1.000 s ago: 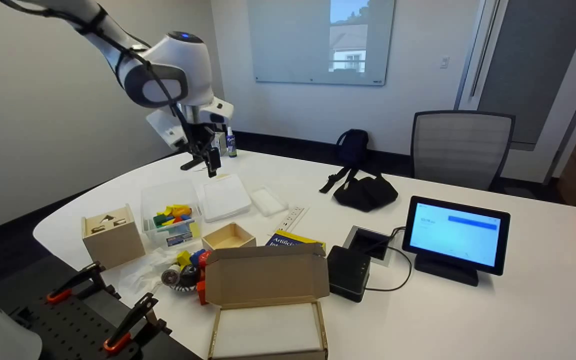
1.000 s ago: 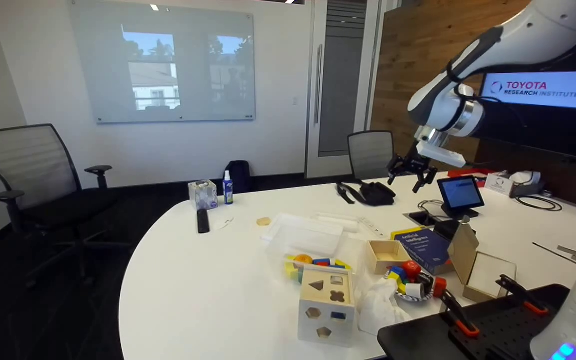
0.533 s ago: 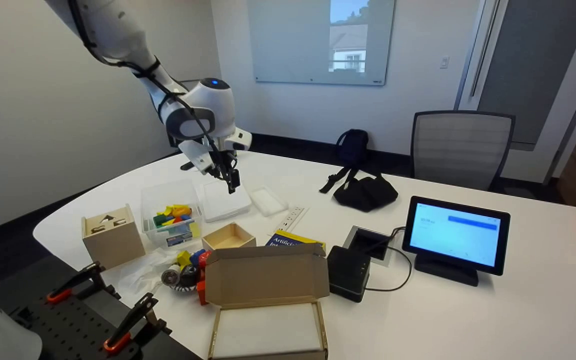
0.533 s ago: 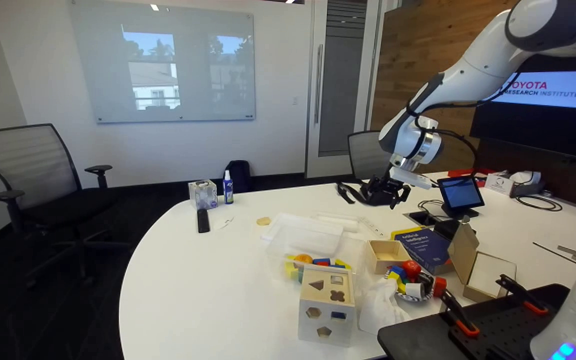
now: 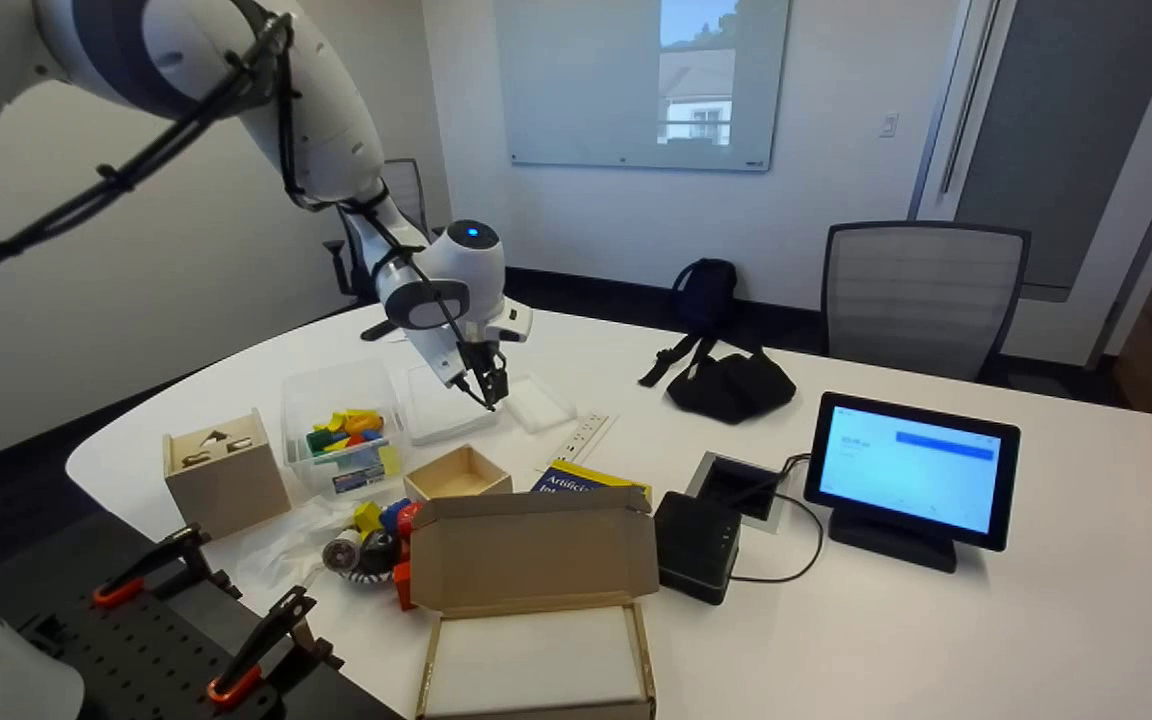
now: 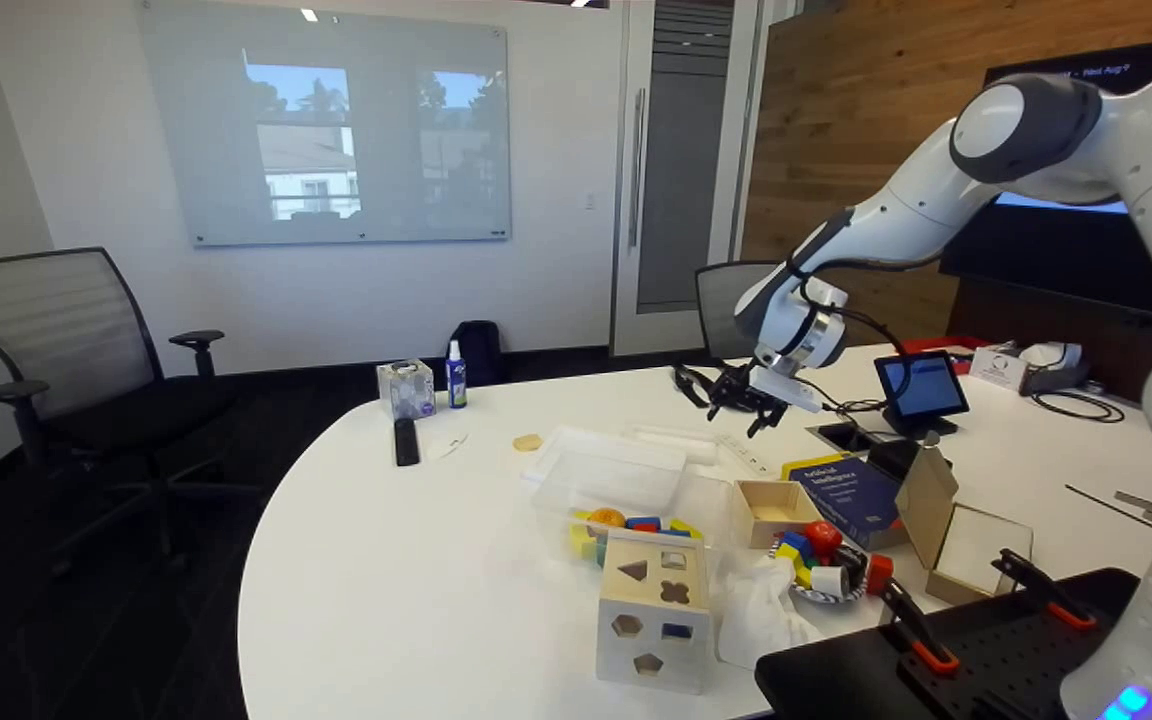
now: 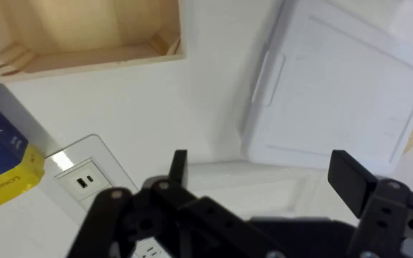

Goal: Put the white lid on the clear container.

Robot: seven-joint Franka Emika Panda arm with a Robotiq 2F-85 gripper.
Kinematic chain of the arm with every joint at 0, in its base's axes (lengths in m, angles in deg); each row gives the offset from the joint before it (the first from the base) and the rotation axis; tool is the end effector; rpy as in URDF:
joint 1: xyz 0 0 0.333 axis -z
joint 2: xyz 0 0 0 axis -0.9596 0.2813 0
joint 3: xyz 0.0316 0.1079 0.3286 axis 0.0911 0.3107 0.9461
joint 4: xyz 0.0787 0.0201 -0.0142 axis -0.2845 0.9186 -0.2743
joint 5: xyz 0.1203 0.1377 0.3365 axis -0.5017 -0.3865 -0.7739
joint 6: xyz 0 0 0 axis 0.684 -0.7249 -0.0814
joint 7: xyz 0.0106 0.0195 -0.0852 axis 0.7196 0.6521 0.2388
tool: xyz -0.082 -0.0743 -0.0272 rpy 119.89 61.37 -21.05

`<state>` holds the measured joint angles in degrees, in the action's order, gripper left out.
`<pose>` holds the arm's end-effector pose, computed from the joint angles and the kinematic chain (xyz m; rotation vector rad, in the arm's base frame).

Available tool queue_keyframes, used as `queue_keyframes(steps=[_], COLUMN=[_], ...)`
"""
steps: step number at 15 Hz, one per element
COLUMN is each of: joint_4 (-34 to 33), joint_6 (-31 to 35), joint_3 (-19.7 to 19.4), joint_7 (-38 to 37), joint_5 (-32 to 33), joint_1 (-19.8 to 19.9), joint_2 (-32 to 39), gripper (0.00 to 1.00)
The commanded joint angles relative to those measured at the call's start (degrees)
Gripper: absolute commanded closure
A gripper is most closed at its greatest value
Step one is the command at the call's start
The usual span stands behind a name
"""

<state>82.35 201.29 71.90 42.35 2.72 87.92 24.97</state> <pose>0.6515 -0.0418 0.1445 -2.7433 0.5199 -0.3162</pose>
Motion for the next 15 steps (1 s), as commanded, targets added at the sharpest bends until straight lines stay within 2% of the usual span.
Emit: queue_keyframes(steps=[1, 7, 11, 15], joint_4=[-8.4, -23.2, -32.6, -39.2], joint_6=[0.5, -1.4, -2.2, -2.3], joint_3=[3.6, 5.5, 8.5, 11.9], joint_7=[0.6, 0.6, 0.5, 0.9], joint_5=[2.4, 8.8, 11.1, 11.6], joint_1=[2.3, 1.8, 1.7, 1.7], joint_2=[8.4, 22.6, 30.3, 35.8], gripper=[0.0, 0.0, 0.0, 0.0])
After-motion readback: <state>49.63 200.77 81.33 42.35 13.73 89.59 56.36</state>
